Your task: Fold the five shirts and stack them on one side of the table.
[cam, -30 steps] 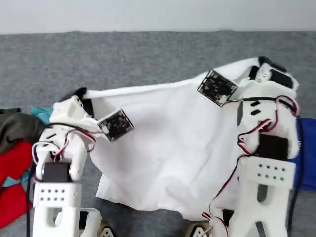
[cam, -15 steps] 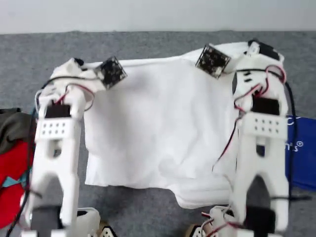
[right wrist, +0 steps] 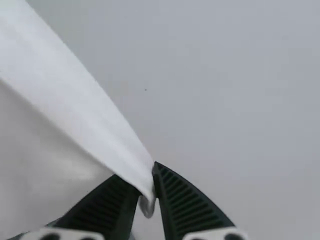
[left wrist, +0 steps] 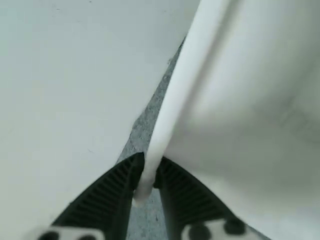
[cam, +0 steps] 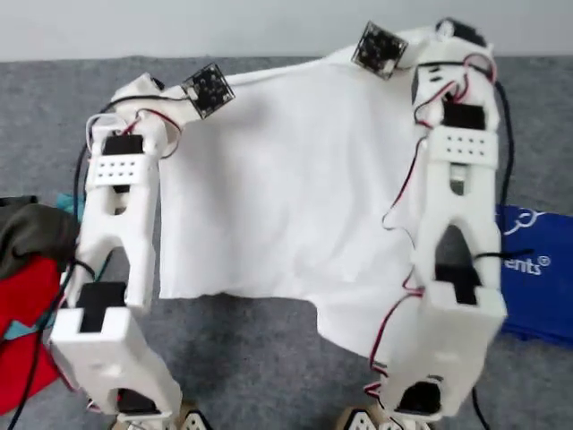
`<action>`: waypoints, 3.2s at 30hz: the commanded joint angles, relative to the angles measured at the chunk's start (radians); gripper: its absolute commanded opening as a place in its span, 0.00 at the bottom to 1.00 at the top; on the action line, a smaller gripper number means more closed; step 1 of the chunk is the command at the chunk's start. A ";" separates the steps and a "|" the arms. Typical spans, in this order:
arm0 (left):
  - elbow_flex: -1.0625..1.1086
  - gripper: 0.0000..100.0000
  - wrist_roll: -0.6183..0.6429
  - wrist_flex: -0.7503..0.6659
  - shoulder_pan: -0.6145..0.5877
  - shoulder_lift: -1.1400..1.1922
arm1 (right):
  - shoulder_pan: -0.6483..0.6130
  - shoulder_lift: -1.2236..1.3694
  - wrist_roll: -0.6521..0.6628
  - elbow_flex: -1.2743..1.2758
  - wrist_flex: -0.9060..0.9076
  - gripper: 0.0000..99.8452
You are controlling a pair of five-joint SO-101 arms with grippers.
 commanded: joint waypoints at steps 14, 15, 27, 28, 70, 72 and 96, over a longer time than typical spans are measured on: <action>-0.150 0.02 0.003 0.348 -0.006 -0.002 | -0.025 0.035 0.015 -0.229 0.404 0.01; -0.154 0.02 0.003 0.390 -0.009 -0.005 | -0.027 0.019 0.015 -0.230 0.487 0.01; -0.162 0.02 0.003 0.861 -0.006 -0.069 | 0.002 -0.113 -0.068 -0.230 1.150 0.01; -0.162 0.02 0.002 0.895 -0.006 -0.072 | 0.001 -0.120 -0.078 -0.230 1.201 0.01; -0.007 0.13 -0.153 1.200 -0.026 -0.100 | 0.024 -0.852 -0.201 0.882 1.395 0.17; 0.038 0.15 -0.155 1.200 -0.034 -0.143 | 0.044 -0.857 -0.241 0.873 1.394 0.26; 0.150 0.01 0.468 0.934 -0.015 -0.399 | 0.036 -0.653 -0.546 0.795 0.978 0.01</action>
